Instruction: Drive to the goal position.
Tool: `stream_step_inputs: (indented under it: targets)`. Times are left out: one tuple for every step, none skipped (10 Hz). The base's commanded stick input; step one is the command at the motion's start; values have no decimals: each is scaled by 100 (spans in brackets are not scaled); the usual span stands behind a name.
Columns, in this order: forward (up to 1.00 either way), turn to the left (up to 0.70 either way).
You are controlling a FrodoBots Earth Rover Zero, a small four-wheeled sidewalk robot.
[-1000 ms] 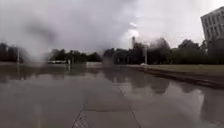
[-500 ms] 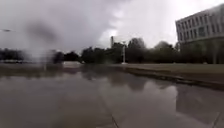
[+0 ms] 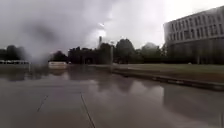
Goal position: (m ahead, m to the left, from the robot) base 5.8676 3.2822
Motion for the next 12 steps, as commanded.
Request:
stream_step_inputs:
  targets:
    - [70,0]
    - [70,0]
    - [70,0]
    - [70,0]
    - [70,0]
    - [70,0]
    - [70,0]
    - [70,0]
    - [70,0]
    - [70,0]
    - [70,0]
    - [70,0]
